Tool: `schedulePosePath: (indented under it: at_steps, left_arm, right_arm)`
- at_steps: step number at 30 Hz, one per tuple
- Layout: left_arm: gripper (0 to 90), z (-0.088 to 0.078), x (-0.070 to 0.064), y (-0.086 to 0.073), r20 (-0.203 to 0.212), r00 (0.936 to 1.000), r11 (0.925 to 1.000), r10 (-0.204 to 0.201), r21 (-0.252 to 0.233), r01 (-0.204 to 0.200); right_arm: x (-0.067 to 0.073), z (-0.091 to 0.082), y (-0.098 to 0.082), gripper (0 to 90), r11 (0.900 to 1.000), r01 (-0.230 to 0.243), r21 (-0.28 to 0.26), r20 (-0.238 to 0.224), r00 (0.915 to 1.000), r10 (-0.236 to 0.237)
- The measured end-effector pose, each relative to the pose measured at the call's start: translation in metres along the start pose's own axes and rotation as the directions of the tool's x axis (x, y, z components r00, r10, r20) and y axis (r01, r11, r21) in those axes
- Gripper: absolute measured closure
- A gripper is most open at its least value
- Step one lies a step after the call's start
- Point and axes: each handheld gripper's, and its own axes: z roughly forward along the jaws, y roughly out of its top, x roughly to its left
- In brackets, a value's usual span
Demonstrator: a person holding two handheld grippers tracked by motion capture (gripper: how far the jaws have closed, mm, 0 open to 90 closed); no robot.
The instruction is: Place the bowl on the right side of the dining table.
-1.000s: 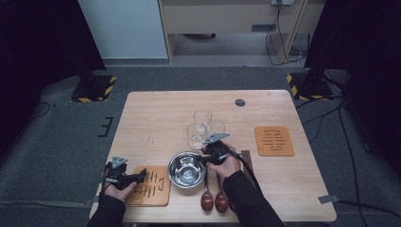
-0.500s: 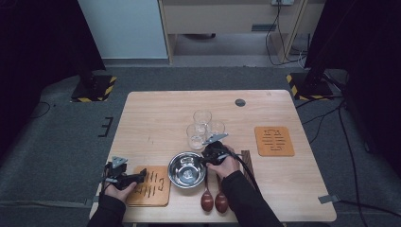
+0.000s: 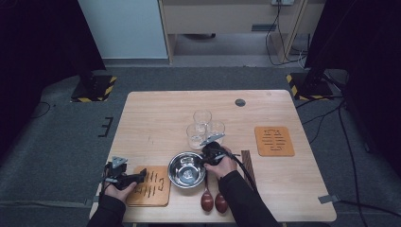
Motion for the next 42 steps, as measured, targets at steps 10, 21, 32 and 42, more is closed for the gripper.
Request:
schedulePosePath:
  at_steps: [10,21,32,42]
  left_arm:
    - [0.0,0.0,0.0,0.0,0.0,1.0,1.0,0.0,0.0,0.0]
    - [0.0,0.0,0.0,0.0,0.0,1.0,1.0,0.0,0.0,0.0]
    - [0.0,0.0,0.0,0.0,0.0,1.0,1.0,0.0,0.0,0.0]
    - [0.0,0.0,0.0,0.0,0.0,1.0,1.0,0.0,0.0,0.0]
  right_arm:
    - [0.003,0.006,0.001,75.6,1.0,-0.016,0.024,-0.001,0.9999,0.016]
    - [0.007,-0.002,0.002,80.2,0.998,-0.059,-0.027,-0.03,0.9978,0.058]
    - [0.014,-0.007,0.005,83.1,0.992,-0.086,-0.092,-0.081,0.9936,0.079]
    - [0.015,-0.009,0.005,83.2,0.993,-0.073,-0.09,-0.077,0.9948,0.067]
